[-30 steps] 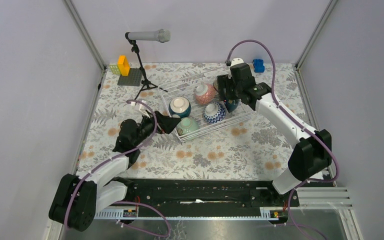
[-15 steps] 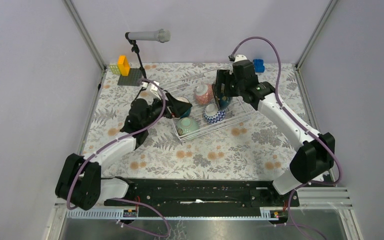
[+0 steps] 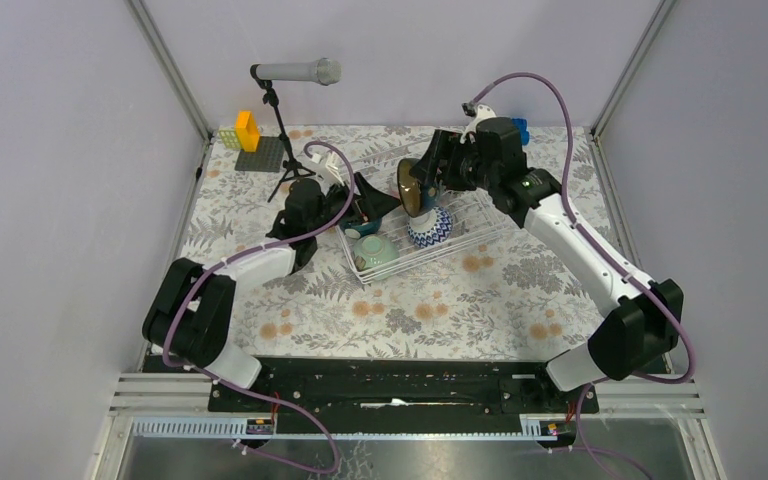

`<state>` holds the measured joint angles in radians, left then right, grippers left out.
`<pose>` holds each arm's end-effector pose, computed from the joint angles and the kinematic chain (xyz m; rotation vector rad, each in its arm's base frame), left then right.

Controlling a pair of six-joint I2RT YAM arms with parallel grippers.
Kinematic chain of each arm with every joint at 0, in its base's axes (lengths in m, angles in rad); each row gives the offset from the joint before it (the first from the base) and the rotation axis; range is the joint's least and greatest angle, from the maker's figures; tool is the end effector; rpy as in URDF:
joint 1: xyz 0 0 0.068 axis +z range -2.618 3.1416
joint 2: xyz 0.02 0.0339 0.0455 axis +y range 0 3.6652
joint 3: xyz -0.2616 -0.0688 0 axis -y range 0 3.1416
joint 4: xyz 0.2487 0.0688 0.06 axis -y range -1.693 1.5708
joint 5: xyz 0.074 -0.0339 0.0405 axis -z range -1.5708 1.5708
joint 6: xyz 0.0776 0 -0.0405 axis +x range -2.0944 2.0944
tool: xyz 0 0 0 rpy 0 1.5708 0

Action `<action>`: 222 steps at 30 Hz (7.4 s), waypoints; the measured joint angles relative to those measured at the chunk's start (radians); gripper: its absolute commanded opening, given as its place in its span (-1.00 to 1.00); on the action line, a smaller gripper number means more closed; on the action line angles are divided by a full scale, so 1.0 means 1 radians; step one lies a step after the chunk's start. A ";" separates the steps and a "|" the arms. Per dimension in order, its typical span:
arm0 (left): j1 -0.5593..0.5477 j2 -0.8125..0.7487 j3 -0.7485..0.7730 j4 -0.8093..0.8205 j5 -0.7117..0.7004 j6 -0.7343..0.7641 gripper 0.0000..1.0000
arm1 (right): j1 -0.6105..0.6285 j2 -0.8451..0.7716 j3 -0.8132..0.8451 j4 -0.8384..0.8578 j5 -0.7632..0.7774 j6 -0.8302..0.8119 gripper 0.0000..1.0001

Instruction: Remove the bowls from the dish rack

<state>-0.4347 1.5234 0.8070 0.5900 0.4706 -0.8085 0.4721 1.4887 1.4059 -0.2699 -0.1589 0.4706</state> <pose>0.3267 -0.1905 0.2387 0.0397 1.8683 -1.2943 0.3442 0.1895 0.3614 -0.1123 1.9959 0.7738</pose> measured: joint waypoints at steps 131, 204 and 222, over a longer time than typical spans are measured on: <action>0.619 -0.218 0.226 -0.978 -0.164 -0.054 0.97 | -0.015 0.116 -0.146 -0.116 0.121 -0.180 0.99; 0.248 -0.350 -0.034 -0.553 0.212 -0.072 0.96 | -0.093 0.160 -0.018 -0.072 -0.174 -0.010 0.24; 0.166 -0.348 -0.052 -0.045 0.290 -0.354 0.86 | -0.093 -0.017 -0.114 0.252 -0.555 0.208 0.21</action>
<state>-0.2684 1.1755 0.7547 0.5449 0.7601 -1.1625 0.3786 1.4715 1.2915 -0.0181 -0.7143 0.6788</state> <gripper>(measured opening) 0.949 0.753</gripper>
